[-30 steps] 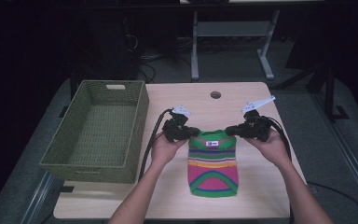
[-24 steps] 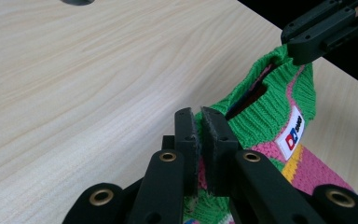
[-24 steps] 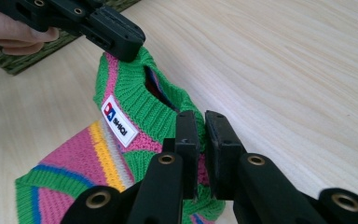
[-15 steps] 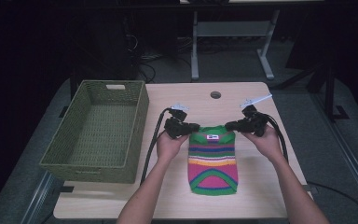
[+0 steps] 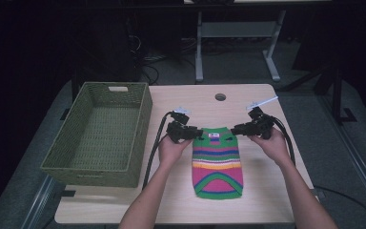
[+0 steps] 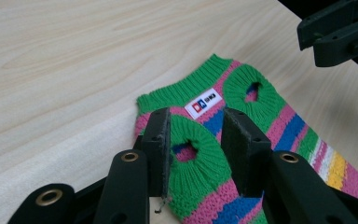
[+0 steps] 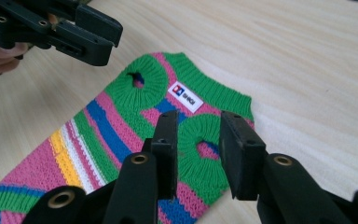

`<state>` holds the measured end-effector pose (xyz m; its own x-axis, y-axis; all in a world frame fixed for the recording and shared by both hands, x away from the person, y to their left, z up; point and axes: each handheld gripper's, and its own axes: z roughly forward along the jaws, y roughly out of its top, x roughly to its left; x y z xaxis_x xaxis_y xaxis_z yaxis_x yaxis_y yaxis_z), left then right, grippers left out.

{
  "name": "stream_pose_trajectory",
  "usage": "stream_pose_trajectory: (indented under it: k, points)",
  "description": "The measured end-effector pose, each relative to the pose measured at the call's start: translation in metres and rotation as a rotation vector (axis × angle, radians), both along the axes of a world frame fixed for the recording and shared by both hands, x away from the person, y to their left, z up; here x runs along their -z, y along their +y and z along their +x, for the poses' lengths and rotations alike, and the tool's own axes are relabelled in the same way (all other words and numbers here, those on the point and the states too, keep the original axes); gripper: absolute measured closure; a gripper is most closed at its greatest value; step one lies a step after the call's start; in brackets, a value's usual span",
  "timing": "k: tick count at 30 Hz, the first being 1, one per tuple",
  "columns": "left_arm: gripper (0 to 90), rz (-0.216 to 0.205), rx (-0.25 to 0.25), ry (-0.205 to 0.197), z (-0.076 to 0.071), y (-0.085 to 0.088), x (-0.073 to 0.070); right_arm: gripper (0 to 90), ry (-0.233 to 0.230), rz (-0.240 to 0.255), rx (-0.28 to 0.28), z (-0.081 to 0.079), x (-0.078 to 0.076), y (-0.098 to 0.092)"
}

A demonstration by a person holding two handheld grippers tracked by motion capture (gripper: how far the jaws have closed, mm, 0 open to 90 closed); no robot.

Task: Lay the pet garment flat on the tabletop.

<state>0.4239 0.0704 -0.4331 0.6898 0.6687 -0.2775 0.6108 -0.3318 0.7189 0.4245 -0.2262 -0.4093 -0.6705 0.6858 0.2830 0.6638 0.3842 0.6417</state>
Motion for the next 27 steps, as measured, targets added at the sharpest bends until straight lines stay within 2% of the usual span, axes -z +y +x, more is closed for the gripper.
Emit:
stream_pose_trajectory:
  k: [8,11,13,14,15,18,21,27]
  points:
    - [56.1,0.045,0.057,0.005,-0.013,-0.004,0.004,58.9,0.026,-0.02,-0.027,-0.007,0.007,0.001]
    - [51.2,0.097,0.087,-0.002,-0.02,-0.007,0.007,53.9,0.038,-0.041,-0.037,-0.013,0.009,0.002]
    - [48.6,0.111,0.092,-0.007,-0.024,-0.007,0.008,50.6,0.041,-0.048,-0.05,-0.018,0.009,0.003]
    - [47.2,0.098,0.087,-0.003,-0.025,-0.008,0.009,48.4,0.043,-0.056,-0.056,-0.02,0.01,0.004]
    - [44.5,0.106,0.105,0.002,-0.026,-0.007,0.009,44.6,0.051,-0.057,-0.066,-0.023,0.01,0.003]
    - [42.5,0.122,0.128,-0.002,-0.031,-0.01,0.007,43.1,0.048,-0.057,-0.073,-0.028,0.01,0.002]
    - [39.5,0.116,0.133,-0.012,-0.036,-0.012,0.006,41.8,0.043,-0.049,-0.082,-0.036,0.011,0.001]
    - [35.9,0.137,0.175,-0.011,-0.048,-0.014,0.006,41.9,0.04,-0.078,-0.1,-0.051,0.017,0.001]
